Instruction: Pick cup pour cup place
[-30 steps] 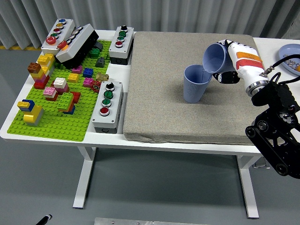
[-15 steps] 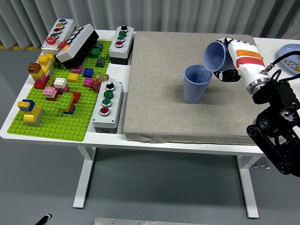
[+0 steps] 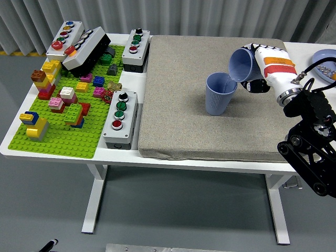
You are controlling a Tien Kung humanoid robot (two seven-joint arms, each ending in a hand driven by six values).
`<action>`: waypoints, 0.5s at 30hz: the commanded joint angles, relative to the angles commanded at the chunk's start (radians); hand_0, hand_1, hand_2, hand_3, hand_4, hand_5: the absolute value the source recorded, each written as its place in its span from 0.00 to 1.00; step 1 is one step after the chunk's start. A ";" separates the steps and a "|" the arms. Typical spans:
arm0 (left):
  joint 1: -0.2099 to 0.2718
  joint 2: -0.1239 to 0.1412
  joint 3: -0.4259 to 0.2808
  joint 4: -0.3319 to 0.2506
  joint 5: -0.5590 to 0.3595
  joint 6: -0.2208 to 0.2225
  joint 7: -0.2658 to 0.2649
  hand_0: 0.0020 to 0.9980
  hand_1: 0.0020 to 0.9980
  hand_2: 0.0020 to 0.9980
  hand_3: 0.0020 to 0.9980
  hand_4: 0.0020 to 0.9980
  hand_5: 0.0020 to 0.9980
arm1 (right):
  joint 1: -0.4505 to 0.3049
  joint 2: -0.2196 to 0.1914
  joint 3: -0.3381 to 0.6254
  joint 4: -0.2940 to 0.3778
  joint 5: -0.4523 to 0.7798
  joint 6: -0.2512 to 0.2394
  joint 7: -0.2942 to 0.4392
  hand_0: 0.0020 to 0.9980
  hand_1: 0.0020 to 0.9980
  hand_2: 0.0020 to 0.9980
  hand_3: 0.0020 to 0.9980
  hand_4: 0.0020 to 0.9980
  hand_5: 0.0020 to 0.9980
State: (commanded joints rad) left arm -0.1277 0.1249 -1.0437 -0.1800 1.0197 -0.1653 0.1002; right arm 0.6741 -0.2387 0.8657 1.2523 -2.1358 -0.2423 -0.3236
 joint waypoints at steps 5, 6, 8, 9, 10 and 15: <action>0.000 0.000 0.000 0.000 0.000 0.000 0.000 0.84 0.81 0.88 0.79 0.63 1.00 | 0.007 -0.008 -0.008 -0.001 -0.012 0.005 -0.003 0.80 0.68 0.55 0.67 0.79 0.18; 0.000 0.000 0.001 0.000 0.000 0.000 0.000 0.84 0.81 0.88 0.79 0.63 1.00 | 0.008 -0.009 -0.010 -0.002 -0.014 0.005 -0.003 0.80 0.68 0.55 0.67 0.79 0.17; 0.000 0.000 0.001 0.000 0.000 0.000 0.000 0.84 0.81 0.88 0.79 0.63 1.00 | 0.009 -0.011 -0.015 -0.003 -0.016 0.005 -0.003 0.80 0.68 0.55 0.67 0.79 0.17; 0.000 0.001 0.002 0.000 0.000 0.000 0.000 0.84 0.81 0.88 0.79 0.63 1.00 | 0.010 -0.012 -0.018 -0.003 -0.016 0.005 -0.004 0.80 0.68 0.55 0.67 0.79 0.17; 0.000 0.000 0.001 0.000 0.001 0.000 0.000 0.84 0.81 0.88 0.79 0.63 1.00 | 0.011 -0.012 -0.021 -0.004 -0.017 0.005 -0.005 0.80 0.68 0.55 0.67 0.79 0.17; 0.002 0.000 0.001 0.000 0.001 0.000 0.000 0.84 0.81 0.88 0.79 0.63 1.00 | 0.011 -0.011 -0.028 -0.003 -0.020 0.002 -0.011 0.81 0.68 0.55 0.67 0.79 0.16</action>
State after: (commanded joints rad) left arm -0.1254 0.1253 -1.0425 -0.1800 1.0205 -0.1655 0.1005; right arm 0.6846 -0.2499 0.8377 1.2489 -2.1558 -0.2402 -0.3348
